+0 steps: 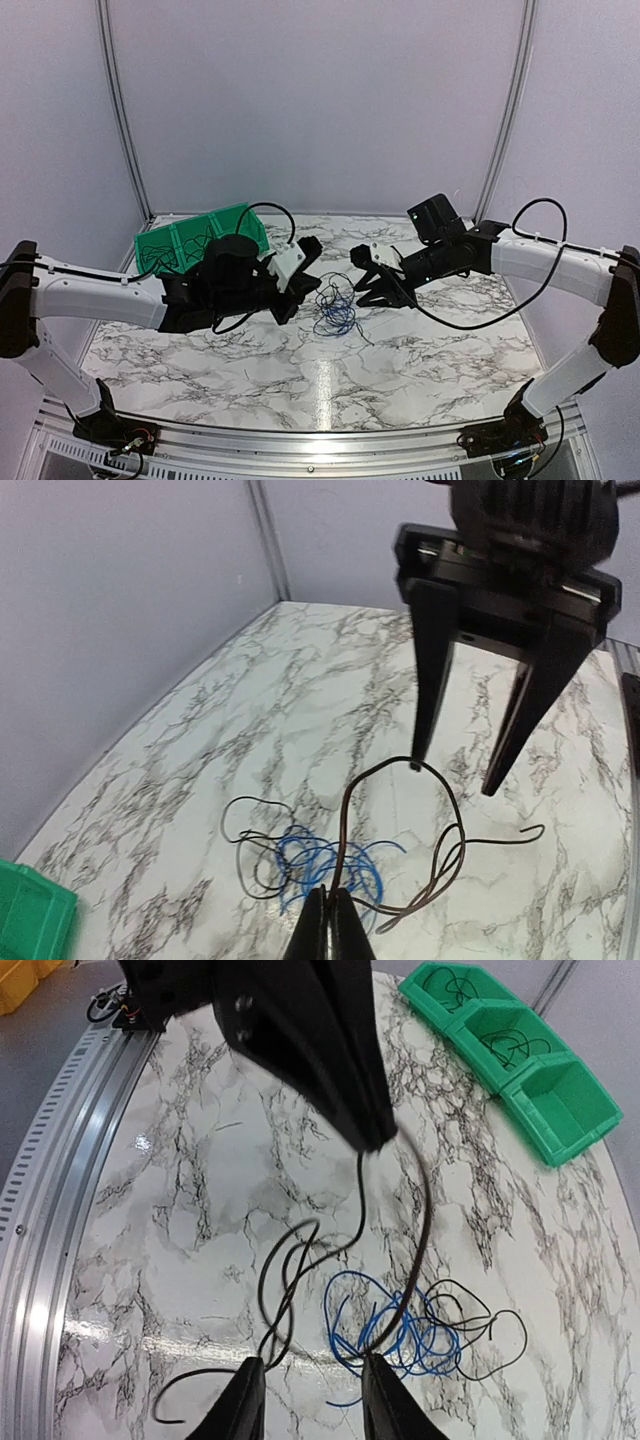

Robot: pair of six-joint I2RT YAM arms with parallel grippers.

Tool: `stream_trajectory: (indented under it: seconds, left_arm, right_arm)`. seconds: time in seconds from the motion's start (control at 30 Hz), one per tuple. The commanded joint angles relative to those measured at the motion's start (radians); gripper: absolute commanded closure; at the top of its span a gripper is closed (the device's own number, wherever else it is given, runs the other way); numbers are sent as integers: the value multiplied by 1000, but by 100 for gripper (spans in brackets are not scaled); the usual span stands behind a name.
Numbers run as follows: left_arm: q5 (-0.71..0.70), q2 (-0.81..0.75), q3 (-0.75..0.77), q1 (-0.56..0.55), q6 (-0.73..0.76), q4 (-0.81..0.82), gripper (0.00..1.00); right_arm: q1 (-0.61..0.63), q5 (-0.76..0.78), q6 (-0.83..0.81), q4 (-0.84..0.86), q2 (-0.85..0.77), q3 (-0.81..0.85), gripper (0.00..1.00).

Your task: Untangle the cables

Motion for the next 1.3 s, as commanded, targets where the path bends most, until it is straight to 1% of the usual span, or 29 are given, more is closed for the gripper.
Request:
stream_trajectory:
  seconds: [0.0, 0.07, 0.13, 0.2, 0.27, 0.37, 0.5, 0.67, 0.93, 1.2, 1.27]
  left_arm:
    - [-214, -121, -27, 47, -41, -53, 100]
    - [-306, -150, -26, 77, -62, -95, 100]
    - [-403, -173, -18, 116, -99, -138, 100]
    - [-488, -191, 0, 168, -162, -196, 100]
    - [-551, -195, 34, 225, -224, -296, 100]
    - [-727, -178, 92, 304, -356, -413, 100]
    - [-846, -160, 131, 387, -429, -439, 100]
    - [-867, -69, 209, 466, -425, -437, 100]
    - [-941, 114, 344, 551, -416, -463, 100]
    - [-970, 234, 416, 611, -472, -504, 100]
    - [-1001, 276, 450, 625, -503, -541, 100]
  right_arm:
    - [-66, 31, 9, 39, -12, -27, 65]
    - [-84, 42, 21, 58, -7, -35, 64]
    - [-86, 93, 37, 92, -3, -45, 64]
    - [-85, 143, 37, 115, 6, -56, 64]
    - [-85, 186, 26, 126, 18, -65, 64]
    - [-85, 211, 15, 125, 38, -67, 64]
    - [-78, 223, 13, 125, 53, -64, 64]
    - [-63, 254, 5, 125, 67, -67, 63]
    - [-60, 257, 2, 124, 63, -69, 63]
    - [-59, 270, -9, 112, 84, -66, 63]
    - [-58, 273, -10, 106, 93, -62, 63]
